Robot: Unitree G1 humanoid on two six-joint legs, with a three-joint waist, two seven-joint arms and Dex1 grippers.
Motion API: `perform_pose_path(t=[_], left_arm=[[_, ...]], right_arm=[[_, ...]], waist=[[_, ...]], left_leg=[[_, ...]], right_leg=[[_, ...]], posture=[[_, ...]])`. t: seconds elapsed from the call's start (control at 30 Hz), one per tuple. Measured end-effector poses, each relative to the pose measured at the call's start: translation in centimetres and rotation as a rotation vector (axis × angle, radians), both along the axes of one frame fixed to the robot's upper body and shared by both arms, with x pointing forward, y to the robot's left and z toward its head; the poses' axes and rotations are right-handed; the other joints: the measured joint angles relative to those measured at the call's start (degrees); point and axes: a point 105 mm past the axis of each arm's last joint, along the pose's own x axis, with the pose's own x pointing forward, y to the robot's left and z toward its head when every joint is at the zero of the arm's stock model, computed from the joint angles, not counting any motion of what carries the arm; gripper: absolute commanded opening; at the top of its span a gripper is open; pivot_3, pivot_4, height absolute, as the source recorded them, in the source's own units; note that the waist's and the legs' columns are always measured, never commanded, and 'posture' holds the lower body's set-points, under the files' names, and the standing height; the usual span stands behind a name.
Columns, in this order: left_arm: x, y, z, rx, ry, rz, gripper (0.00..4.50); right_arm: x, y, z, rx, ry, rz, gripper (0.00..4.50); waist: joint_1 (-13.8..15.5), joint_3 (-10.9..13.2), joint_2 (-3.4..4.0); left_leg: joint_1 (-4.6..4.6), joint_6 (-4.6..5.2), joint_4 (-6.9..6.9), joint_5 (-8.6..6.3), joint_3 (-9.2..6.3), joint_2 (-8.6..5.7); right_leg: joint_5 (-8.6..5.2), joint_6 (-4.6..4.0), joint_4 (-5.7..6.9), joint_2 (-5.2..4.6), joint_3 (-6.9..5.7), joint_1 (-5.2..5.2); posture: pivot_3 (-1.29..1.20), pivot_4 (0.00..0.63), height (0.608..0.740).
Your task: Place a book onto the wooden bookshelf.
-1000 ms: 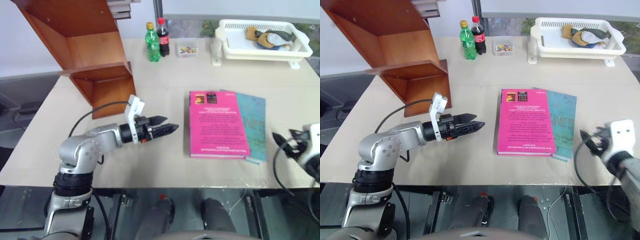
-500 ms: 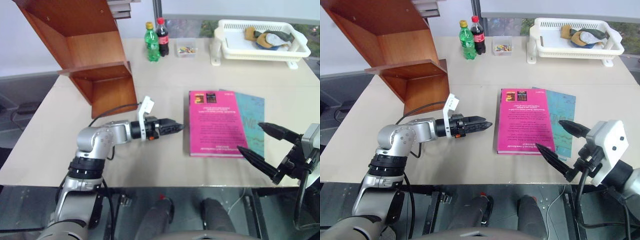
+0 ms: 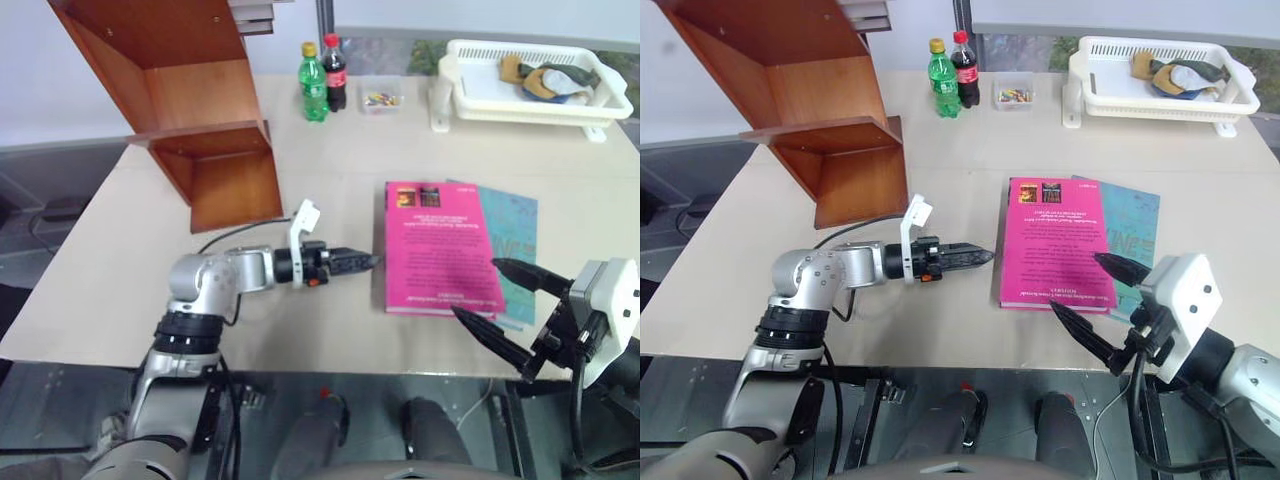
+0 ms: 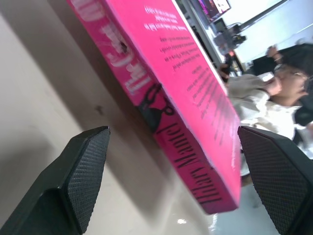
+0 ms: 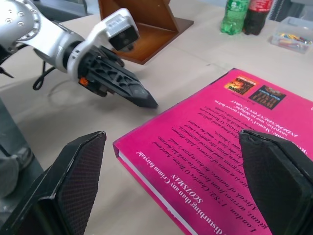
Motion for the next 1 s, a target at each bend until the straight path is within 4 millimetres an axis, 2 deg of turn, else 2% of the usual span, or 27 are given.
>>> perform_pose_path(t=[0.4,0.6,1.0], left_arm=[[0.5,-1.1,-0.5,-0.017,0.068,-0.004,4.5],[0.8,-2.8,-1.3,-0.052,0.135,-0.007,4.5],[4.8,-4.2,-0.4,-0.181,0.212,0.16,4.5]], right_arm=[[-0.2,0.1,-0.5,-0.022,-0.028,-0.016,4.44],[-0.2,-0.1,-0.4,-0.026,-0.042,-0.029,4.44],[-0.3,-0.3,-0.6,-0.029,-0.036,-0.051,4.44]], waist=[[0.0,0.0,-0.05],[0.0,0.0,-0.08],[0.0,0.0,-0.15]], left_leg=[[-0.01,-0.03,0.06,0.02,0.03,-0.01],[-0.01,-0.03,0.09,0.02,0.03,-0.01],[-0.06,-0.03,0.27,0.02,0.01,-0.03]], right_leg=[[0.0,0.0,0.0,0.0,0.02,0.02],[0.0,0.0,0.02,0.01,0.02,0.03],[0.04,0.07,0.04,0.02,0.0,0.08]], posture=[[0.0,0.15,0.74],[0.0,0.15,0.74],[0.0,0.15,0.74]])
